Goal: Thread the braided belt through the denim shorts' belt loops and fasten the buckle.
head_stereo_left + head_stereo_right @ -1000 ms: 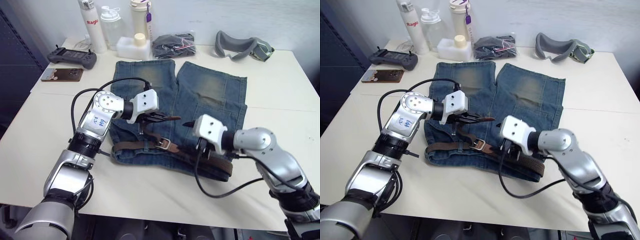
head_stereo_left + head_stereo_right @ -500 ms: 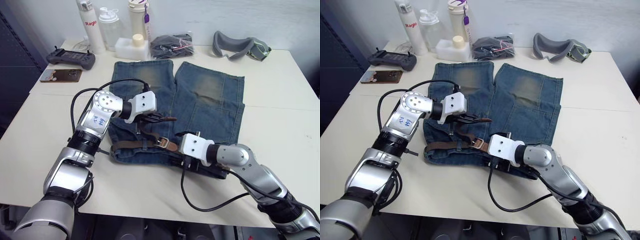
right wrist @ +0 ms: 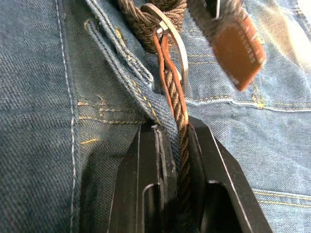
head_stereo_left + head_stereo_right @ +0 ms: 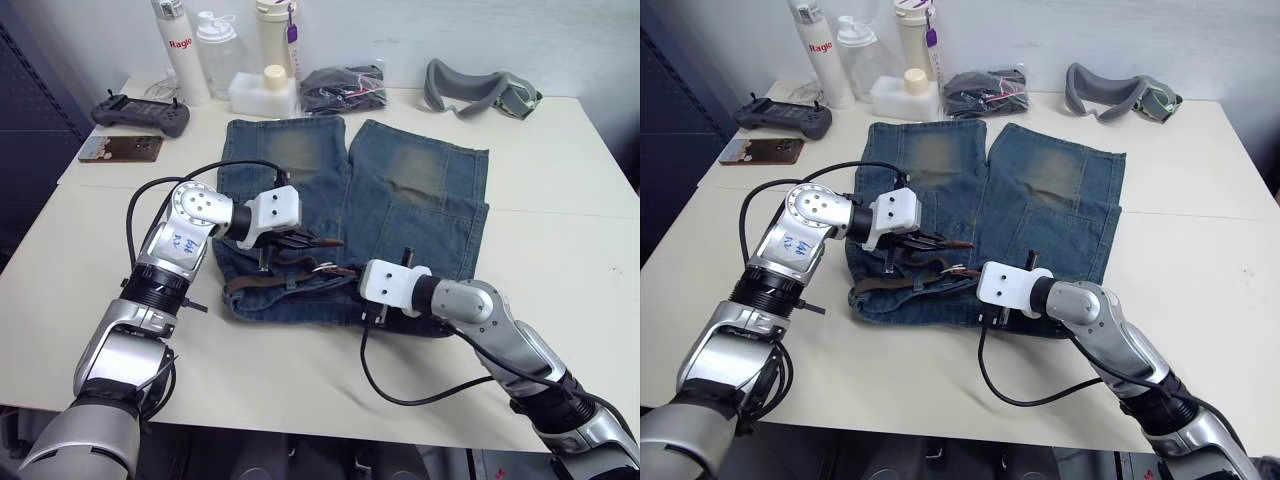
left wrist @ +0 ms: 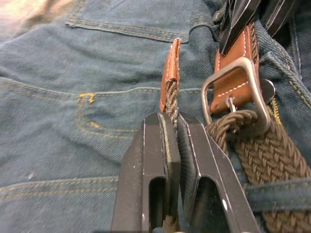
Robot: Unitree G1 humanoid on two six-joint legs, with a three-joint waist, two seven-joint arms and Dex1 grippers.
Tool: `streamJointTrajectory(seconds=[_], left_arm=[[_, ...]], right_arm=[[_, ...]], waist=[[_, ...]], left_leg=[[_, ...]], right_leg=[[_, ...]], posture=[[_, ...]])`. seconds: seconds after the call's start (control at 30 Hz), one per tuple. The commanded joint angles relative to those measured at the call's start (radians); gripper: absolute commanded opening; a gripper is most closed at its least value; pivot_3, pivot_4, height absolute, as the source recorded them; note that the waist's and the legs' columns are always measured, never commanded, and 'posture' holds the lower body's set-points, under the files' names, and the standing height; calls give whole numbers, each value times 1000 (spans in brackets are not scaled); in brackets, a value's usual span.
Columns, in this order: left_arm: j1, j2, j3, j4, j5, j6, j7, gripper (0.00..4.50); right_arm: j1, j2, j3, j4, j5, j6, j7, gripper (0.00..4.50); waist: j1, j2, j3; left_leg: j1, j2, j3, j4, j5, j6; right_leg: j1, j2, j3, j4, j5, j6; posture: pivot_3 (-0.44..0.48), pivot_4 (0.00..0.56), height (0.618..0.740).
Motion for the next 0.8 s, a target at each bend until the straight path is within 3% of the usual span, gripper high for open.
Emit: streamJointTrajectory(seconds=[0.03,0.2,0.8], left_arm=[[-47,30,17,40,0,-92,-35,0],[-68,45,-15,106,35,-206,-80,0],[-78,5,-39,95,42,-254,-136,0]], right_arm=[[2,-1,-72,-24,2,-33,-19,41],[12,6,-101,-41,32,-35,0,41],[-14,14,-130,-55,38,3,7,41]], waist=[[0,0,0],[0,0,0],[0,0,0]], left_leg=[[0,0,0,0,0,0],[-1,0,1,0,0,0],[-8,0,1,5,0,1]], right_leg=[[0,0,0,0,0,0],[-2,0,0,1,0,0],[-9,0,0,7,0,0]], posture=[[0,150,656],[0,150,656],[0,150,656]])
